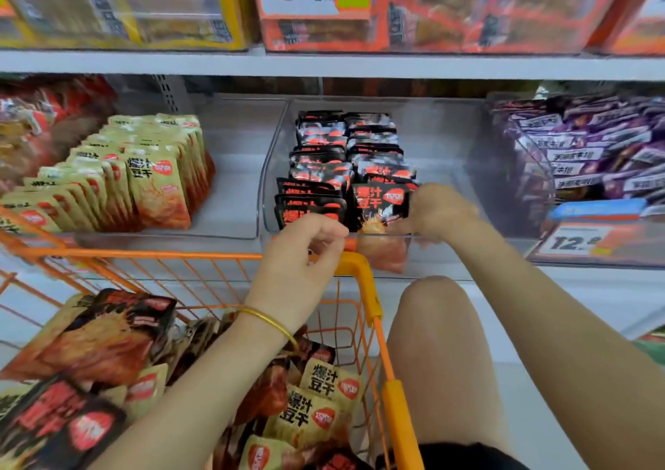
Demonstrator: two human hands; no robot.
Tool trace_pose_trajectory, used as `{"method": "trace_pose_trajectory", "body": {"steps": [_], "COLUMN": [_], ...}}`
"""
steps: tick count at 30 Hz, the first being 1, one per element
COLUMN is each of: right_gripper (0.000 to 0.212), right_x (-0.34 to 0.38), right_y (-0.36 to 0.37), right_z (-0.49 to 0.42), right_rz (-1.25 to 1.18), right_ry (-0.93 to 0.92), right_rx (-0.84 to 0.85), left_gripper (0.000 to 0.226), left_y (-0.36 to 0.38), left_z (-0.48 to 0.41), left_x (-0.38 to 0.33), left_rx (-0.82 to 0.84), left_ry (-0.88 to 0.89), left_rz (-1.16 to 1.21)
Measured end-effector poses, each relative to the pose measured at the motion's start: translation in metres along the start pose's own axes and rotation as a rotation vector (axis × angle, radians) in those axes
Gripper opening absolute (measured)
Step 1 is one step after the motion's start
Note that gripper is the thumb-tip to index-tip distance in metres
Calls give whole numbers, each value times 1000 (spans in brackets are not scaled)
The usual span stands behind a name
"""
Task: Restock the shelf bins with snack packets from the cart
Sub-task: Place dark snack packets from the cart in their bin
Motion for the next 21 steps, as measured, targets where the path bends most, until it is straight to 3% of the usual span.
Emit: {"method": "trace_pose_trajectory", "body": {"steps": [4,6,8,10,12,16,21], "right_gripper": [48,42,30,19,12,17,29], "right_x": [-4,1,18,44,74,126,148], "right_y": [-3,-11,-21,-24,-15,33,98], "right_z": [6,26,57,89,109,108,95], "right_rz": [-2,-15,-135,-301,-306,51,20], "right_ry": [30,-11,-157,-361,-569,-783,-490], "right_rx": [-22,-201,-372,-346,-149,431,909], "left_gripper": [14,13,10,13,8,8,11], "left_y": [-19,-32,-46,-60,-69,-75,-76], "left_z": [4,7,9,12,15,24,28], "left_x": [-1,2,10,19,27,39,44], "left_rx": [60,96,145,192,239,257,246], "left_ry": [-50,-106,-177,-250,-316,-368,-405], "left_rz": [-82,-153,-237,-321,-445,-595,-547]}}
Point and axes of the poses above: each hand's wrist, its own z-axis away from the middle knuckle, its own y-axis out of the palm, x = y × z, the point moved 1 cm from there along -z, towards the middle knuckle, and after that the axes turned 10 degrees about z, right-handed, at the moved point
